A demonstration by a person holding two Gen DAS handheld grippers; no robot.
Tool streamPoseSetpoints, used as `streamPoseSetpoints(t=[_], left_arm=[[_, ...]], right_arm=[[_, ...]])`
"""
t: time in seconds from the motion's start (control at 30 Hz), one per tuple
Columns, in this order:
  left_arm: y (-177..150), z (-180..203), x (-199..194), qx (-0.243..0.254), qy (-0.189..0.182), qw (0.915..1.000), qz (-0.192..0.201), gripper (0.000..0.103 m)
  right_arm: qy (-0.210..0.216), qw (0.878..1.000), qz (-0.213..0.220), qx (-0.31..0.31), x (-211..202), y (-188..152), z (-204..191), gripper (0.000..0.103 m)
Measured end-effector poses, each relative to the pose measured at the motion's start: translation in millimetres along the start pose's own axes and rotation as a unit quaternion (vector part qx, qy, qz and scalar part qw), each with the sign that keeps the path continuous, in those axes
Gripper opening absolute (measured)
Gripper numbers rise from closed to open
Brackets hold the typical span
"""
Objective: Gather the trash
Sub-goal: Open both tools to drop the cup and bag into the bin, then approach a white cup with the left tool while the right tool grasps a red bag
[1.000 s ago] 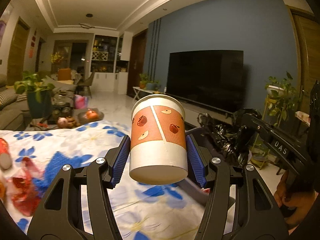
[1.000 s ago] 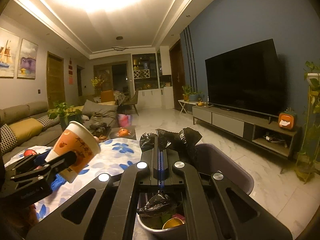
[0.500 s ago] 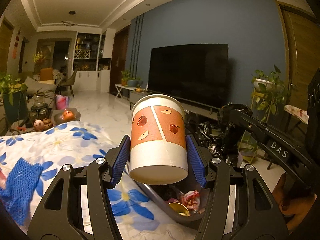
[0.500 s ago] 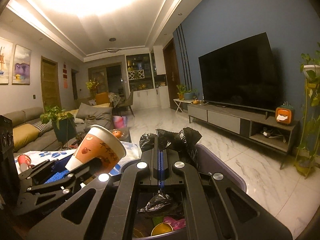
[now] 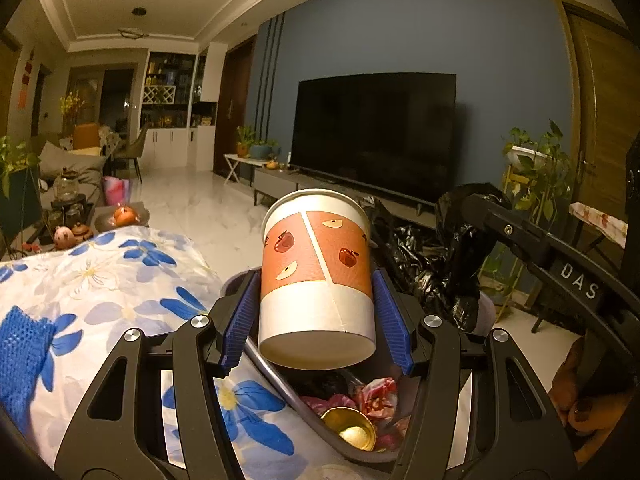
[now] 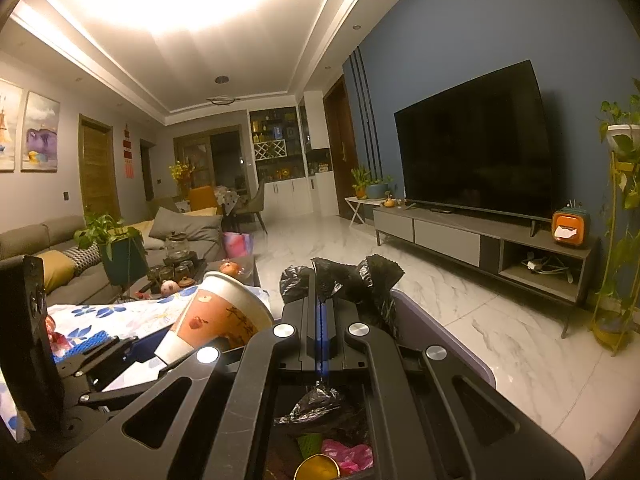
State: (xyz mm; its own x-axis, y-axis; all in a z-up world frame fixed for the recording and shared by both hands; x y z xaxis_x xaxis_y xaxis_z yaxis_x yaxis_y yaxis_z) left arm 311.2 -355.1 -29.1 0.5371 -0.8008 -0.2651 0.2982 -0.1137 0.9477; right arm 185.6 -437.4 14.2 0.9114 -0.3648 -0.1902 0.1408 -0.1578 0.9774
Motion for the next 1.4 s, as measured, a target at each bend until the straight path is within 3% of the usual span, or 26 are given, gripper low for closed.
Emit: streamPoseSetpoints(t=[0.23,0.37,0.43,0.5,0.57,0.63,0.8,1.07,1.2,1.4], left_arm=[[-6,5,9,0.000,-0.018,0.9998,-0.007,0.058],[-9,0,7,-0.003,-0.007,0.9999,-0.007,0.076],[-9,-5,3,-0.012,-0.005,0.9999,-0.004,0.079],[-8,-10,-5,-0.019,0.004,0.9998,0.002,0.084],[-7,-13,-14,-0.026,0.011,0.9996,0.009,0.089],[-8,-18,-26,-0.032,0.024,0.9991,0.014,0.091],[-14,-29,-56,-0.047,0.068,0.9965,0.012,0.095],[-31,-39,-120,-0.042,0.135,0.9898,0.012,0.096],[-38,-50,-161,-0.040,0.182,0.9824,0.018,0.096],[-56,-83,-235,-0.049,0.275,0.9599,0.021,0.096]], right_arm=[[0.003,1.000,-0.020,0.023,12,-3,10,0.001],[0.001,0.999,-0.031,0.029,16,-5,14,0.004],[0.001,0.999,-0.032,0.031,16,-6,14,0.014],[-0.005,0.999,-0.028,0.032,14,-5,13,0.044],[-0.006,0.999,-0.021,0.035,11,-3,13,0.053],[-0.012,0.999,-0.016,0.028,6,-1,11,0.054],[-0.023,0.999,-0.009,0.027,-13,-6,8,0.078],[-0.037,0.998,-0.035,0.021,-39,-37,-8,0.081],[-0.036,0.999,-0.041,0.006,-54,-50,-24,0.081],[0.009,0.999,-0.042,-0.010,-79,-60,-64,0.081]])
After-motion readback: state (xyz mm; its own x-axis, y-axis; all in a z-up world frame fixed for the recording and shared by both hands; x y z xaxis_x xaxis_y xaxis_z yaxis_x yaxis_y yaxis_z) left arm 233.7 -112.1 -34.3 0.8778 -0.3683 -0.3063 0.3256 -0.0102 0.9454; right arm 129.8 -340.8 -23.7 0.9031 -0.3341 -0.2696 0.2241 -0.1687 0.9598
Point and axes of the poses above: each gripper's, at about its wrist camera, not at the fingertips, and x roughly the way its jaws point, z to its right, y to its top, the point moved 4 cm from there along x, roughly the way its jaws point, and after that the axes turned 12 degrees about -y, right-handed, at the moved point
